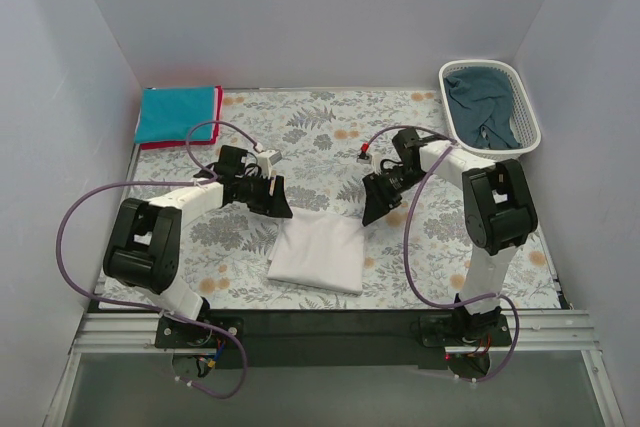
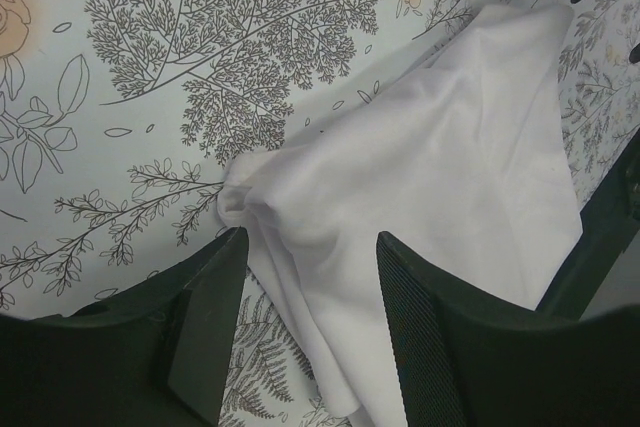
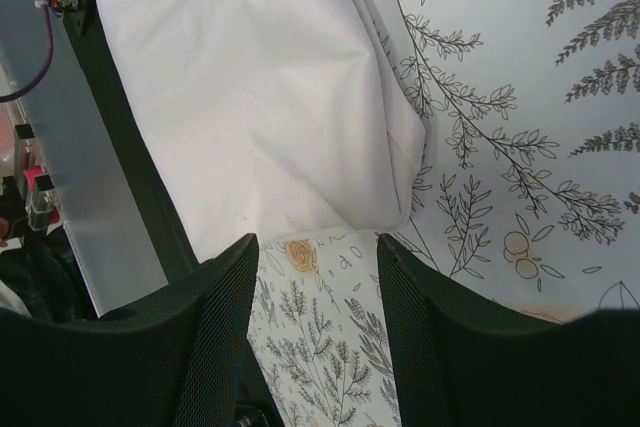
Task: Fold and stack the t-shirts
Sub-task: Fold the tshirt
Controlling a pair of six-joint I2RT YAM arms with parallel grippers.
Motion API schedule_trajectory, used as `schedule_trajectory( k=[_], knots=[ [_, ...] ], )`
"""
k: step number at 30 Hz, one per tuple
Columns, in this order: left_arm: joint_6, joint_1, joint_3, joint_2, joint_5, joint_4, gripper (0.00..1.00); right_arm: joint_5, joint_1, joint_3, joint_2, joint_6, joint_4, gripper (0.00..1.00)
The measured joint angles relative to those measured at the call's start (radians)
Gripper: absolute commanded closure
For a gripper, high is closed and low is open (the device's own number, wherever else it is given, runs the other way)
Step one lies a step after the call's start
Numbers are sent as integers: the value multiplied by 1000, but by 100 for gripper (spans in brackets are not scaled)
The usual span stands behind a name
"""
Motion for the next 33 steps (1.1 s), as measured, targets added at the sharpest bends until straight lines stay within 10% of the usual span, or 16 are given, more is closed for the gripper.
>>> schedule_trajectory(
  k=[15, 24, 33],
  knots=[
    [-23, 0, 0, 47, 1, 33, 66, 15, 36, 0, 45, 2, 3, 53],
    [-35, 0, 0, 47, 0, 42, 97, 58, 40, 0, 50, 9, 6, 99],
    [-35, 6, 0, 40, -37, 46, 100, 126, 40, 0, -30, 27, 11, 99]
  ],
)
